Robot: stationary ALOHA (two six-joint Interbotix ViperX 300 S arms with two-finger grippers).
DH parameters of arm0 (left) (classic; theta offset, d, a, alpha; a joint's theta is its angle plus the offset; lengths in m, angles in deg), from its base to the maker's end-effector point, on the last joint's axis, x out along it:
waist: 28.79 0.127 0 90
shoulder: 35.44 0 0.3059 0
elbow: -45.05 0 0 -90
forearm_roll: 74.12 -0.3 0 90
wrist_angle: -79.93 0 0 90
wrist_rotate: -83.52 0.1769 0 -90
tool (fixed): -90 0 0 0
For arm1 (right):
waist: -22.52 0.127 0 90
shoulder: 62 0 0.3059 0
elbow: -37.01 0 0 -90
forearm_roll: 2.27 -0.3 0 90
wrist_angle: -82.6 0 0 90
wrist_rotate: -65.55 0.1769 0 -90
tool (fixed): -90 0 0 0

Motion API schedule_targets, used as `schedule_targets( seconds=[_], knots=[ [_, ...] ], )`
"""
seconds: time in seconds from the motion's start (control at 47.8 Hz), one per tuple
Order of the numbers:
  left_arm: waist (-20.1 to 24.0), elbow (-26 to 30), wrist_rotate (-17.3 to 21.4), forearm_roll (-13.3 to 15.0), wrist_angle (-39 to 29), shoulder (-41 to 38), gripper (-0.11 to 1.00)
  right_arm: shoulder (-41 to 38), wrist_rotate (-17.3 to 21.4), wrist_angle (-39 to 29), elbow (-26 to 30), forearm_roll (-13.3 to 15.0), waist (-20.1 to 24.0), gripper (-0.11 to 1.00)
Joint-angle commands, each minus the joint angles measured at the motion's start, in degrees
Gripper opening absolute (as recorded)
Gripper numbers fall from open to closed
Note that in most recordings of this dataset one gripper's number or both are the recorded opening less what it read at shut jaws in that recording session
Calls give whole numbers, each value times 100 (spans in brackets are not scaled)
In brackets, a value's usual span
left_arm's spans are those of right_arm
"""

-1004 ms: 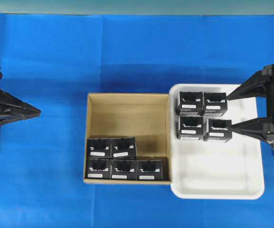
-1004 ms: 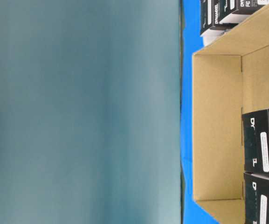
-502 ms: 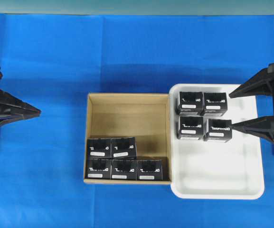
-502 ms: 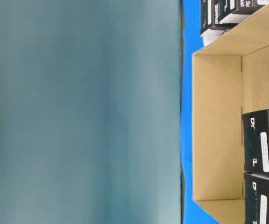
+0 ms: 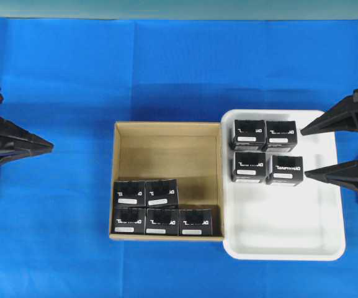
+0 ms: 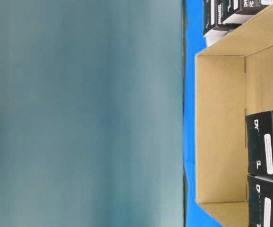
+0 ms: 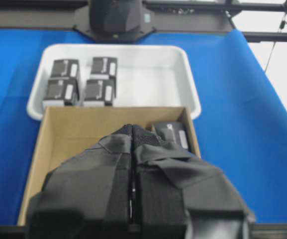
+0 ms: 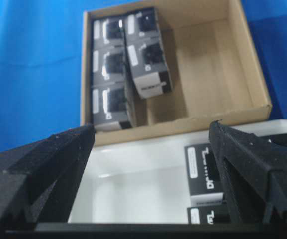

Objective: Pick the box from inside the cardboard box.

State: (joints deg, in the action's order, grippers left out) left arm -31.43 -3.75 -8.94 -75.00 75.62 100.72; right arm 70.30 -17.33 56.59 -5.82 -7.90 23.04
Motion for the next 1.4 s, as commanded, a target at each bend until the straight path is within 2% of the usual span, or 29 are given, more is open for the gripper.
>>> schedule_targets(
  seconds=[0.0, 0.314, 0.858, 1.151, 1.381],
  knots=[
    [-9, 158, 9, -9, 35, -26, -4, 62, 18, 79, 44, -9, 18, 97],
    [0, 141, 53, -9, 26, 88, -4, 404, 9, 686, -79, -9, 44, 96],
    [0, 141, 0, -9, 35, 88, -4, 615, 9, 677, -343, -9, 26, 96],
    [88, 149, 53, -9, 132, 167, -4, 1160, 0, 624, -650, -9, -18, 96],
    [88, 158, 70, -9, 97, 202, -4, 1485, 0, 650, -659, -9, -26, 96]
  ],
)
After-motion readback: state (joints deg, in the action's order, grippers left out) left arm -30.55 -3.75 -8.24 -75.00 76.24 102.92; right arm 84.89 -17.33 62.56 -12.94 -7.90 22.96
